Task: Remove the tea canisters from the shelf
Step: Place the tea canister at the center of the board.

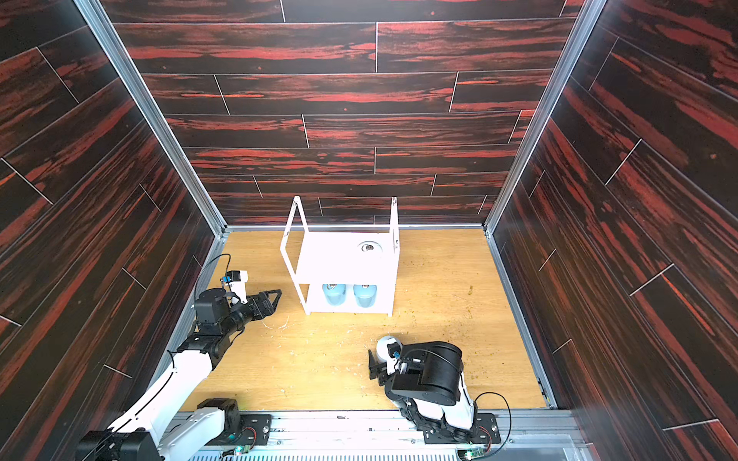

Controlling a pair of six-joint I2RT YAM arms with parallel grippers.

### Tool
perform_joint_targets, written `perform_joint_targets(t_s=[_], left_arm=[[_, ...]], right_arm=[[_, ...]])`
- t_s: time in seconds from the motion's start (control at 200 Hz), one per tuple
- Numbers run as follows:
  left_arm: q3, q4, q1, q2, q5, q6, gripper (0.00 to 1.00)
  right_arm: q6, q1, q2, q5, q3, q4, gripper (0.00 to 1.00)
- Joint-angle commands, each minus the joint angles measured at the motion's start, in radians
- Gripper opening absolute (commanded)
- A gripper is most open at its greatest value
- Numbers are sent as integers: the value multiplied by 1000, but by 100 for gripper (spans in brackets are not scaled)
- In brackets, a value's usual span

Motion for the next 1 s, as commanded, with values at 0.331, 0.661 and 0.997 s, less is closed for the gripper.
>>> perform_joint_targets(t_s=[0.331,0.661,0.997], left_arm=[[11,-5,4,-25,21,10,87],[9,-5,4,-29,22,12,88],[12,-4,4,-25,26,12,88]], right_arm=[[14,11,-30,29,-205,231,98],[-6,21,-73,38,-213,214,98],[70,22,-328,84,-174,-171,98]])
